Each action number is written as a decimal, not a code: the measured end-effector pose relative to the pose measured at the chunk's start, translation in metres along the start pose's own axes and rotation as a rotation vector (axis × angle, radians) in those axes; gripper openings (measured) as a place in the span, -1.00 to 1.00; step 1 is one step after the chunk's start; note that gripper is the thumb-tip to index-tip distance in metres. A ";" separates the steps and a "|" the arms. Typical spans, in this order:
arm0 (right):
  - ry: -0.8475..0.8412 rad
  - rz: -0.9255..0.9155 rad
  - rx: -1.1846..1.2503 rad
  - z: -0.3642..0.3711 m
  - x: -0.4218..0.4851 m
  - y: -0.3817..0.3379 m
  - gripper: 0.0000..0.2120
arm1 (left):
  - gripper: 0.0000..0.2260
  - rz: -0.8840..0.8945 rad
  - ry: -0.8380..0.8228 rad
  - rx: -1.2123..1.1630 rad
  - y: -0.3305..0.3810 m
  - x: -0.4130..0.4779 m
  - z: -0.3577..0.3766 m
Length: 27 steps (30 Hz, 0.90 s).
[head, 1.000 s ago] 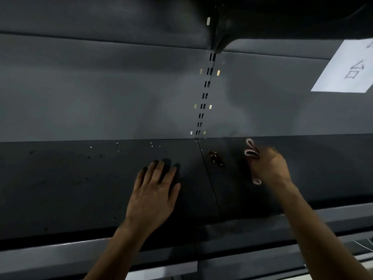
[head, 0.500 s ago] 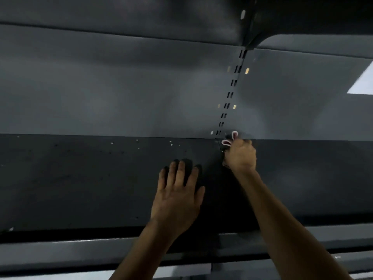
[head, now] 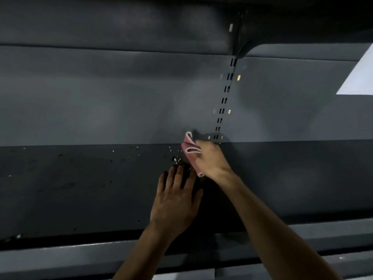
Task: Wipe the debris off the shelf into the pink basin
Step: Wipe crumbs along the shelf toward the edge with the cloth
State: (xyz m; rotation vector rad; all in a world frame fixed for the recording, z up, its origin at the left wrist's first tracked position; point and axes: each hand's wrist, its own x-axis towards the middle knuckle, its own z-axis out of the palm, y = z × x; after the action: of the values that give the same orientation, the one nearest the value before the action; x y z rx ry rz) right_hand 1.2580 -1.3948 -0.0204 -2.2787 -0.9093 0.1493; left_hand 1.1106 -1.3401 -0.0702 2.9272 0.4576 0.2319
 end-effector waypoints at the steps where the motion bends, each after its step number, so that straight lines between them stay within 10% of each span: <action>1: 0.015 0.032 0.039 -0.009 -0.001 0.006 -0.78 | -0.44 0.001 0.001 -0.003 0.000 -0.001 0.000; 11: 0.203 0.392 -0.242 -0.050 0.024 0.090 -0.81 | -0.46 -0.002 0.034 -0.019 0.001 0.002 0.002; 19: 0.003 0.027 -0.038 -0.004 0.034 0.036 -0.75 | -0.44 -0.001 0.044 -0.025 0.000 0.002 -0.001; 27: 0.256 0.351 -0.122 -0.052 0.029 0.091 -0.69 | -0.48 0.000 0.036 -0.032 -0.001 0.003 0.001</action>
State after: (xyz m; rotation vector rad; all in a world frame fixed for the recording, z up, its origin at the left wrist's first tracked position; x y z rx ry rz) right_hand 1.3497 -1.4531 -0.0334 -2.4836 -0.3937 -0.0468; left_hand 1.1134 -1.3381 -0.0710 2.8960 0.4546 0.2890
